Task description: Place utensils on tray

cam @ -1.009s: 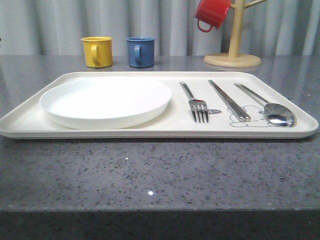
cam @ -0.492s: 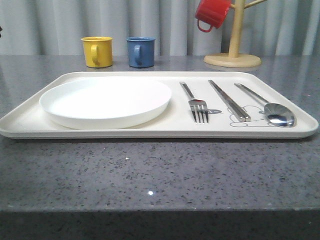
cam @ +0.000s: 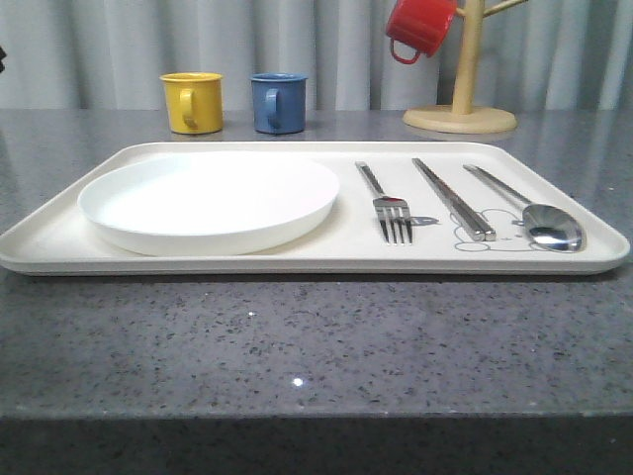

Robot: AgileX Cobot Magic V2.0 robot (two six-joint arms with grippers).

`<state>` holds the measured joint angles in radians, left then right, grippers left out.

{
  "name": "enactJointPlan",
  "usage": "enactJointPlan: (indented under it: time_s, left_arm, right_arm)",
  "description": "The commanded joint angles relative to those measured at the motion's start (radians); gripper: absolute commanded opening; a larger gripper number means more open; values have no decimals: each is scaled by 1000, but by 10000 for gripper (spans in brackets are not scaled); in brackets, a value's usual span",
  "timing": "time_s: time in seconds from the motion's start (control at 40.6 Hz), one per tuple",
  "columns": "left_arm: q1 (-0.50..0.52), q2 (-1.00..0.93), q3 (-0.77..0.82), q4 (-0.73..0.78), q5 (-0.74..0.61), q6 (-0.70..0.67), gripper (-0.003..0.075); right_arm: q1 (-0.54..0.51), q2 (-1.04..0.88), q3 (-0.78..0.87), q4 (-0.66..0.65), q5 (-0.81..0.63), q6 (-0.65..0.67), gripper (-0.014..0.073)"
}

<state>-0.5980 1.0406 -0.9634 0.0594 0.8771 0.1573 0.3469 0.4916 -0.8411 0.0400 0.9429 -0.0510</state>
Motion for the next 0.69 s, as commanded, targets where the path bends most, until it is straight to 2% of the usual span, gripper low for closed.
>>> enactJointPlan:
  time_s: [0.0, 0.098, 0.222, 0.394, 0.542, 0.665]
  left_arm:
    - [33, -55, -19, 33, -96, 1, -18]
    - [107, -118, 24, 29, -153, 1, -18]
    - [225, -229, 130, 19, -306, 1, -18]
    - [385, -530, 440, 17, -546, 1, -18]
    - [468, -801, 729, -26, -761, 1, -18]
    - [506, -932, 875, -97, -877, 1, -18]
  right_arm:
    - [0, 7, -22, -8, -77, -7, -69]
    - [0, 7, -22, -8, -77, -7, -69]
    - [0, 7, -22, -8, -77, -7, -69]
    - [0, 7, -22, -8, -77, -7, -69]
    - [0, 7, -22, -8, -77, -7, -69]
    - [0, 7, -22, -8, -77, -7, -69]
